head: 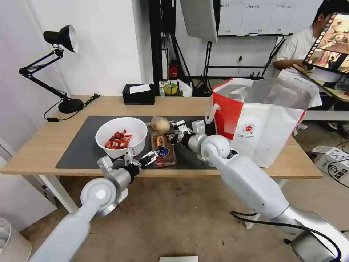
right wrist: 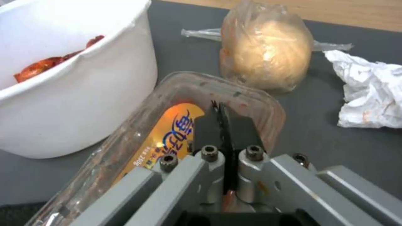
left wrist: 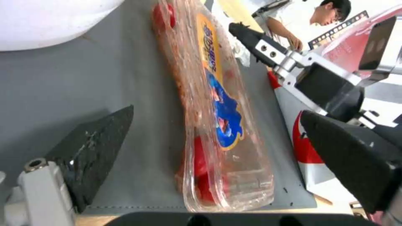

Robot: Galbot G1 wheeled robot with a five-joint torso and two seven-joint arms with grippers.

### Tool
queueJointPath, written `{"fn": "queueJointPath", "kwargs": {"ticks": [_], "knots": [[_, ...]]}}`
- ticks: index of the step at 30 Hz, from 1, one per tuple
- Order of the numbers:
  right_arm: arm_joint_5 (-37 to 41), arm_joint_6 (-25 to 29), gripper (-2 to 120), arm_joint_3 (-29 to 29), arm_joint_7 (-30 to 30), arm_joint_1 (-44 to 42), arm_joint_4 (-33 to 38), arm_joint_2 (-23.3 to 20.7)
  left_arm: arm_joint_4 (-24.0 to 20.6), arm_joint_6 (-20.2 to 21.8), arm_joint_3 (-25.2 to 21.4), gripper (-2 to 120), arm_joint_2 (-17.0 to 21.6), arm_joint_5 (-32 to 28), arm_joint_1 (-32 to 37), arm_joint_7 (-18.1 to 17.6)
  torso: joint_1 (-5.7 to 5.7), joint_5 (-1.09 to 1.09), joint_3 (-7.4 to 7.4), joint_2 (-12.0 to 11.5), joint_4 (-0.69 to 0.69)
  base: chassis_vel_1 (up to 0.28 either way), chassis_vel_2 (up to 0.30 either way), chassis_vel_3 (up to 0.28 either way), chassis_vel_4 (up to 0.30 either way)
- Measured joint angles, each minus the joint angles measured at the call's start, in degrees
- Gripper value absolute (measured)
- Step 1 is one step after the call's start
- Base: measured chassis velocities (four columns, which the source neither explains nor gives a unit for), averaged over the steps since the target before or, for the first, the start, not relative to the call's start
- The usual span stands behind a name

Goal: Pick up the trash from the table and place it into the takeout bag.

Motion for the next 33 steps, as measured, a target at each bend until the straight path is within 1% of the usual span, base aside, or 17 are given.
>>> {"fn": "queueJointPath", "kwargs": {"ticks": [12,33], "knots": [[-0.1,-0.05,0,0.6,0.05,-0.85,-0.1,-0.22,0.28,0.0,1.01,100,-0.31,-0.02,-0.54,-0.3,0.0,0.0,0.0,0.0,0.0,0.0,0.0,0.0,0.0],[-0.08,-0.16,0,0.45,0.17,-0.92,0.22,-0.4,0.83,0.08,1.25,100,-0.31,-0.23,-1.08,-0.53,0.0,0.0,0.0,0.0,0.0,0.0,0.0,0.0,0.0]]}}
